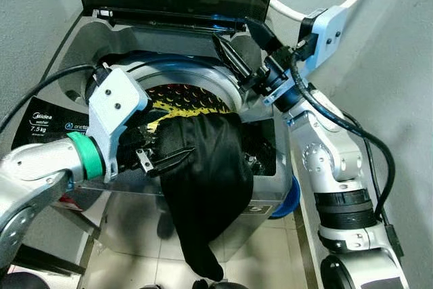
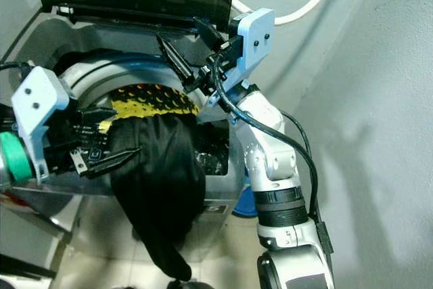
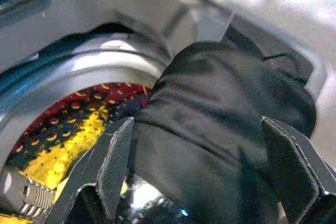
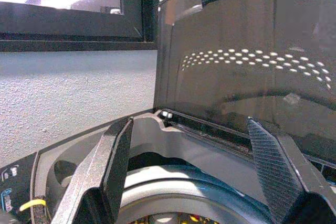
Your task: Clothes washing
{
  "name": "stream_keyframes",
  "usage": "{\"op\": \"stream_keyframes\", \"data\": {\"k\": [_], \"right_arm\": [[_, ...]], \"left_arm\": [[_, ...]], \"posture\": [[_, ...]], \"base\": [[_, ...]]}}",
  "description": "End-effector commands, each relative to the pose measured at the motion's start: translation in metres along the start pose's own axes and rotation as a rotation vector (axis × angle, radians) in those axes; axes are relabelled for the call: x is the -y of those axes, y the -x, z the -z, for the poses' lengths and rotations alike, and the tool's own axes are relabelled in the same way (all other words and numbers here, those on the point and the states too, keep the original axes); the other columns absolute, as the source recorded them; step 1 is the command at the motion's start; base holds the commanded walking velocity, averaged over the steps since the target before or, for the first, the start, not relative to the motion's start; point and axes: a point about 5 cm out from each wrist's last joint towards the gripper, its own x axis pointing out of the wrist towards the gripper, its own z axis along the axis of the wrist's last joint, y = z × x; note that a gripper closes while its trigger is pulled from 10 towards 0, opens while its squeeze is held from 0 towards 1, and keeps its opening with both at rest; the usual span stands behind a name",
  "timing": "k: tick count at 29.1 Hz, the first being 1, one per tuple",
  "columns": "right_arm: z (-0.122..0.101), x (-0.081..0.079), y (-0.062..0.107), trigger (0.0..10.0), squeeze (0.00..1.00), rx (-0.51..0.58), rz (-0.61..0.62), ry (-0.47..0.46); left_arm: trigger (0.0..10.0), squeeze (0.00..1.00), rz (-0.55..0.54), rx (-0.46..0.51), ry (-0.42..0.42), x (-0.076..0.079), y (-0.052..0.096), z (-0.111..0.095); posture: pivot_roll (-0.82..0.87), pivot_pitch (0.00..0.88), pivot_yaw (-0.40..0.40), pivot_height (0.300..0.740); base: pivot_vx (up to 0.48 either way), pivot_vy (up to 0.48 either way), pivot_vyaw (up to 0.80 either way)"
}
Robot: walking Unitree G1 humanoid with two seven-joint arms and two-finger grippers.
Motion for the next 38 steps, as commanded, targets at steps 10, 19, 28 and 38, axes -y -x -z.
{"op": "stream_keyframes", "data": {"k": [10, 19, 28, 38], "right_arm": [[-0.002, -0.001, -0.003, 10.0, 0.00, 0.013, -0.014, 0.011], [-0.002, -0.001, -0.003, 10.0, 0.00, 0.016, -0.012, 0.015], [-0.003, -0.001, -0.004, 10.0, 0.00, 0.020, -0.014, 0.014], [-0.003, -0.001, -0.003, 10.0, 0.00, 0.016, -0.011, 0.014]], "left_arm": [[10.0, 0.00, 0.116, -0.051, -0.217, -0.014, -0.022, 0.010], [10.0, 0.00, 0.207, -0.059, -0.211, -0.012, -0.023, 0.014], [9.8, 0.00, 0.250, -0.149, -0.241, -0.014, -0.023, 0.035], [0.0, 0.00, 0.211, -0.137, -0.174, -0.020, -0.021, 0.041]], "posture": [[0.10, 0.073, -0.036, 0.740], [0.09, 0.070, -0.031, 0.740], [0.09, 0.077, -0.028, 0.740], [0.09, 0.083, -0.030, 0.740]], "base": [[0.000, 0.000, 0.00], [0.000, 0.000, 0.00], [0.000, 0.000, 0.00], [0.000, 0.000, 0.00]]}}
